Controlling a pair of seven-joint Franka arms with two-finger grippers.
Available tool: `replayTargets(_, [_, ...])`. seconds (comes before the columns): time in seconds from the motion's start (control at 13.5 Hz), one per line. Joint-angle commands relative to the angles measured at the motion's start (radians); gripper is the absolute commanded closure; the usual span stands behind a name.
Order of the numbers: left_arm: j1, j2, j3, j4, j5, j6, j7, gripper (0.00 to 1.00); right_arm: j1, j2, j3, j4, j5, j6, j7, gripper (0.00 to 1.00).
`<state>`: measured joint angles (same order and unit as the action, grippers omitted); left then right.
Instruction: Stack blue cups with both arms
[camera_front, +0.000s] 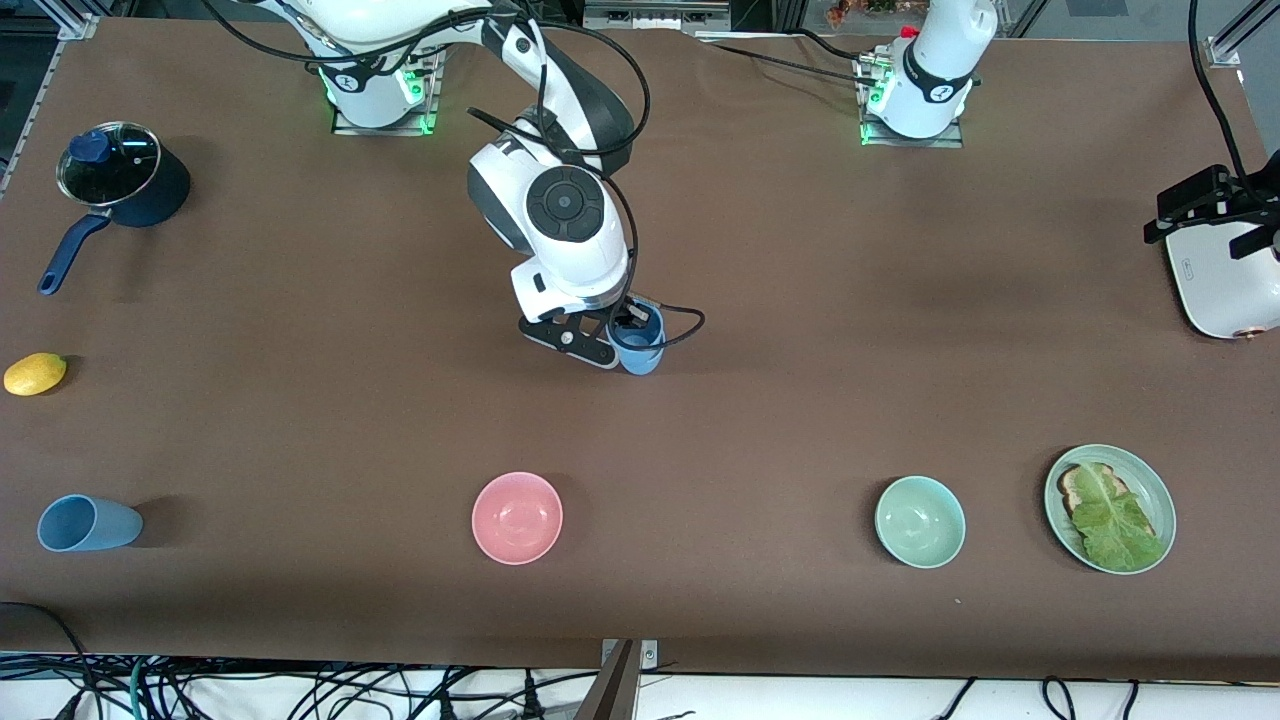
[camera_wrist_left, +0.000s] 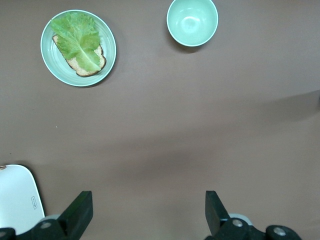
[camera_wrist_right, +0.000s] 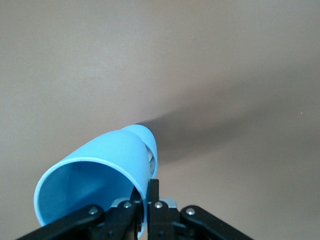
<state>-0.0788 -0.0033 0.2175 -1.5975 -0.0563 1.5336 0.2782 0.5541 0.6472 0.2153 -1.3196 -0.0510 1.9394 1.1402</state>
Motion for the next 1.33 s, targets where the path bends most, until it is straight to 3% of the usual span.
replayTargets(0.0, [0.031, -0.033, -0.046, -0.025, 0.027, 0.016, 0.019, 0.01, 0.014, 0.025, -0.001, 0.042, -0.016, -0.014, 0.016, 1.00])
replayTargets(0.15, [0.021, -0.034, -0.058, -0.019, 0.100, 0.025, 0.021, 0.01, 0.012, 0.022, -0.001, 0.042, -0.013, -0.022, 0.015, 1.00])
replayTargets(0.44, [0.020, -0.032, -0.130, -0.010, 0.089, 0.065, -0.061, 0.02, 0.015, 0.020, 0.001, 0.042, -0.007, -0.034, 0.015, 1.00])
replayTargets(0.59, [0.016, -0.032, -0.135, -0.010, 0.085, 0.065, -0.137, 0.02, 0.017, 0.022, 0.001, 0.042, -0.007, -0.040, 0.016, 1.00])
replayTargets(1.26, [0.027, -0.023, -0.132, -0.009, 0.092, 0.062, -0.074, 0.01, 0.020, 0.025, 0.001, 0.039, -0.016, -0.036, 0.018, 1.00])
